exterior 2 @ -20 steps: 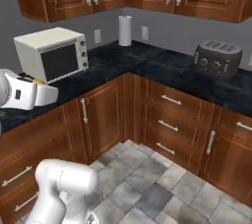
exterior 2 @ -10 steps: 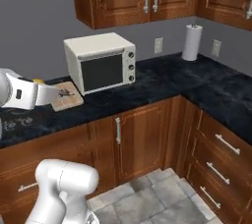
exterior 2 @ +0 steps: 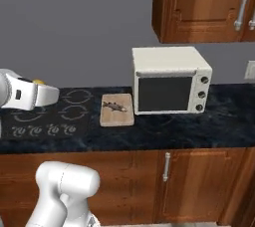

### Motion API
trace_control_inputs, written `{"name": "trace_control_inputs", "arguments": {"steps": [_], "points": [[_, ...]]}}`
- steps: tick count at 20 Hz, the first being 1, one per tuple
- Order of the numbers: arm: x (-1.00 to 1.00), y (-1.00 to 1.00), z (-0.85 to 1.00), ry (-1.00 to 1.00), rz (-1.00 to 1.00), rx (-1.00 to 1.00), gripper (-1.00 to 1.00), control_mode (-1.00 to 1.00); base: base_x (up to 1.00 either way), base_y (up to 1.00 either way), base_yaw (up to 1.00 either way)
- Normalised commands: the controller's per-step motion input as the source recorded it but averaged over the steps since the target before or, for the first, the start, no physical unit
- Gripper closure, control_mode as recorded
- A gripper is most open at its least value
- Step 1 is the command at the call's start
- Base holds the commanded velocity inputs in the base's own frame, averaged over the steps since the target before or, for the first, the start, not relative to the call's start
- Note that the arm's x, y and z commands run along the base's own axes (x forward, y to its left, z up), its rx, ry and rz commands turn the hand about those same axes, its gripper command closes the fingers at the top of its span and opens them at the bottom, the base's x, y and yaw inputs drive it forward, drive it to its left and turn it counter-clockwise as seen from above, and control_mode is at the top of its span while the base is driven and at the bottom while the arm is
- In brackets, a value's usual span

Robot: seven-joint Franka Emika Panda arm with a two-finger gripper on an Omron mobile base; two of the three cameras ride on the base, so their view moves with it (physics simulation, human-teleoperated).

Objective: Retrieve a lemon from the fridge and place it on the cutting board with the fish.

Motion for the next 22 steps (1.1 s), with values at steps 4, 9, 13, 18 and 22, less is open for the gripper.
{"name": "trace_control_inputs", "arguments": {"steps": [4, 9, 13, 18, 22], "points": [[0.00, 0.00, 0.00, 0.00, 0.00, 0.00, 1.00, 1.00, 0.04, -0.08, 0.79], [0.00, 0.00, 0.00, 0.00, 0.00, 0.00, 1.00, 1.00, 0.30, -0.47, 0.46], [0.00, 0.00, 0.00, 0.00, 0.00, 0.00, 1.00, 1.00, 0.41, -0.55, 0.07], [0.00, 0.00, 0.00, 0.00, 0.00, 0.00, 1.00, 1.00, 0.28, -0.58, -0.06], [0.00, 0.00, 0.00, 0.00, 0.00, 0.00, 1.00, 1.00, 0.32, -0.30, -0.08]]}}
